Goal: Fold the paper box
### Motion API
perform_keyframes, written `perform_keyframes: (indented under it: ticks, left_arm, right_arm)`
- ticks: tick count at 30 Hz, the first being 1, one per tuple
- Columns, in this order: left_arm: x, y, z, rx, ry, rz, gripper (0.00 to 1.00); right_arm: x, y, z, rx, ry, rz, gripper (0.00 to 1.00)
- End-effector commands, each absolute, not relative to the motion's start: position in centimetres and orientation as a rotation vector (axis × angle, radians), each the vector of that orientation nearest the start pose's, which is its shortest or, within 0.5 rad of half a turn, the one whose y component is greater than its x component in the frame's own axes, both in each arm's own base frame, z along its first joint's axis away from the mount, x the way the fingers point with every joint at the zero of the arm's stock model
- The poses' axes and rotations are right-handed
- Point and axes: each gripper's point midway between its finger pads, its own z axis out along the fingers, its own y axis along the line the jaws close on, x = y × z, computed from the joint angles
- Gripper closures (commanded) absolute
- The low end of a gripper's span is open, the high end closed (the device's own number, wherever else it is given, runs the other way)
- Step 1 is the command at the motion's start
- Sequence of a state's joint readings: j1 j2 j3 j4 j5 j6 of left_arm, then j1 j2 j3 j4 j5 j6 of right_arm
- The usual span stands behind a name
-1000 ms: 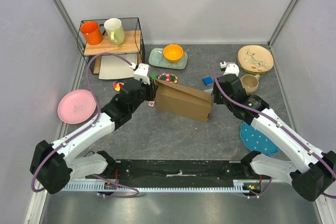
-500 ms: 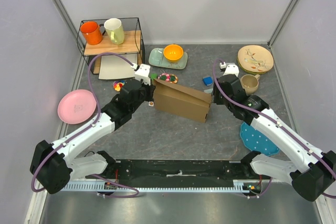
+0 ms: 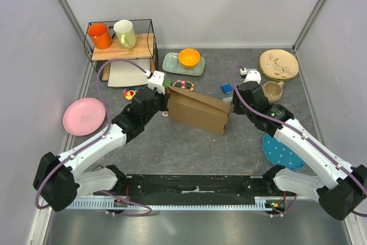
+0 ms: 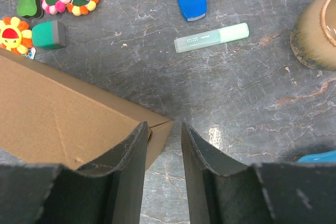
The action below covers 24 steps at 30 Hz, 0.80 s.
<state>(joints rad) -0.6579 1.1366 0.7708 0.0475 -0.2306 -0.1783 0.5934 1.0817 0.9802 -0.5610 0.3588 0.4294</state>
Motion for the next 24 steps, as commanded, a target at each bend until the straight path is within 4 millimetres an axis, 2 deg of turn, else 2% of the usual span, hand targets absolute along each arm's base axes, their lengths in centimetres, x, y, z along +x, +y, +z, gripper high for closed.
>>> perform_keyframes:
  ticks: [1, 6, 8, 11, 13, 14, 17, 20, 24]
  left_arm:
    - [31.4, -19.4, 15.9, 0.285, 1.989, -0.288, 0.98]
    - [30.5, -18.8, 12.9, 0.269, 2.085, -0.259, 0.98]
    - [30.3, -18.6, 12.4, 0.258, 2.103, -0.259, 0.98]
    - [30.0, -18.7, 12.8, 0.239, 2.097, -0.285, 0.98]
    - [30.0, -18.6, 13.9, 0.22, 2.068, -0.296, 0.94]
    - [30.2, -18.6, 14.6, 0.211, 2.052, -0.303, 0.82]
    - [30.4, -18.4, 16.8, 0.194, 2.018, -0.298, 0.59]
    - [30.6, -18.0, 19.1, 0.19, 1.968, -0.29, 0.52]
    - [30.4, -17.9, 21.6, 0.198, 1.921, -0.302, 0.49]
  right_arm:
    - [28.4, 13.8, 19.9, 0.001, 2.196, 0.177, 0.6]
    - [28.4, 13.9, 19.9, -0.002, 2.196, 0.178, 0.61]
    - [28.4, 13.9, 19.9, -0.001, 2.195, 0.179, 0.6]
    - [28.5, 14.1, 20.1, -0.002, 2.192, 0.186, 0.6]
    - [28.6, 14.2, 20.3, -0.001, 2.188, 0.198, 0.6]
    - [28.6, 14.4, 20.3, -0.002, 2.189, 0.204, 0.6]
    - [28.9, 14.6, 20.8, -0.002, 2.184, 0.216, 0.6]
    - [29.0, 14.7, 20.8, -0.004, 2.183, 0.213, 0.6]
    - [29.0, 14.7, 20.7, -0.003, 2.184, 0.213, 0.6]
